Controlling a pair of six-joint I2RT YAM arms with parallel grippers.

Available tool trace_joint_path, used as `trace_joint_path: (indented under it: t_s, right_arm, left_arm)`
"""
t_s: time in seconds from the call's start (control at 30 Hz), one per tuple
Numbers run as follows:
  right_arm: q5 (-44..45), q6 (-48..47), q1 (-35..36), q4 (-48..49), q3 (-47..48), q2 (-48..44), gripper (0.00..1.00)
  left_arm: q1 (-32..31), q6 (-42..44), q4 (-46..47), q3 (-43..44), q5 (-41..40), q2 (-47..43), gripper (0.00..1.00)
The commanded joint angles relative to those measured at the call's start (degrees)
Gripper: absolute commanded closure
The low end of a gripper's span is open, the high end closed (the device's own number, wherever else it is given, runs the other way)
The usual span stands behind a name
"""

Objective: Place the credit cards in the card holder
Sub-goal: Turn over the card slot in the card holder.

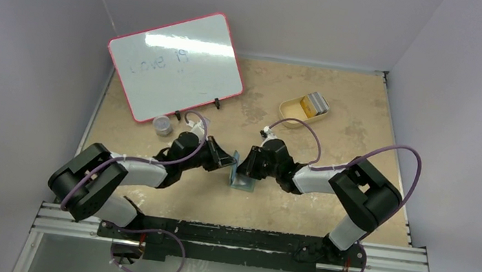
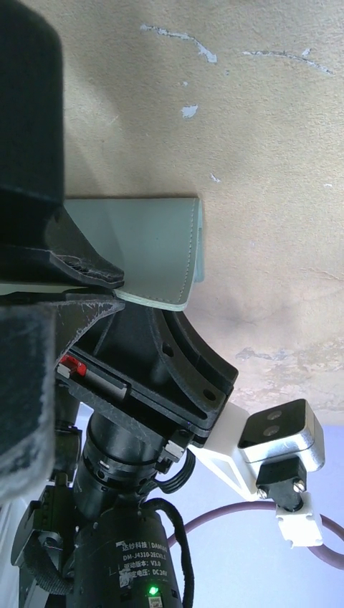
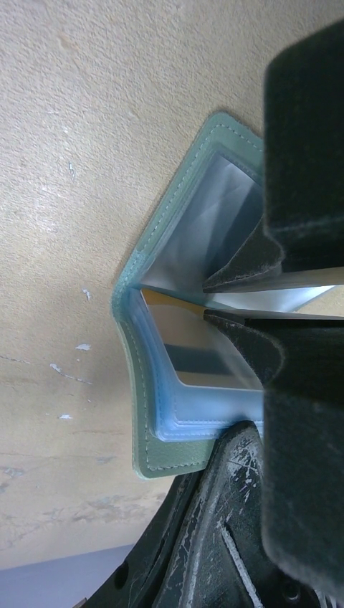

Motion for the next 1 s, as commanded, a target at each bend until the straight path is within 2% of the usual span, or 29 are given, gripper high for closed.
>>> trace_joint_path:
  t_s: [0.0,0.27,0.43,0.57,0.7,0.83,0.97]
  right_arm:
    - [0.04,-1.34,0.45,-2.7,-0.45,1.92,0.81]
    - [-0.15,-1.53,0.46,-2.63,-0.31,2.0,0.81]
    - [-0.15,-1.67,0.46,-2.85,-0.29,1.86,0.81]
    - [-0.23,-1.71,0.45,-3.26,-0.16,1.3,0.81]
    - [0.83,-1.72,0.44,-7.05,0.57,-1.88,0.74]
    - [3.86,-1.58,0.44,-11.97,0.8,-8.84,0.64]
    - [4.28,-2.24,0.44,-14.79,1.96,-13.78,0.55]
  left_arm:
    - [-0.36,-2.38,8.95,-0.64,2.85,-0.17,0.95]
    - [-0.4,-3.59,11.6,-1.22,3.32,0.89,0.88]
    - [-0.4,-3.68,12.18,-1.2,3.55,1.77,0.99]
    - [-0.4,-2.68,9.85,-0.88,2.73,2.18,1.0]
    - [-0.41,0.3,2.5,0.75,0.73,1.12,1.0]
    - [-0.36,3.9,-6.53,3.08,-2.6,-1.37,1.0]
    - [-0.4,5.2,-10.44,4.47,-4.52,-2.86,1.0]
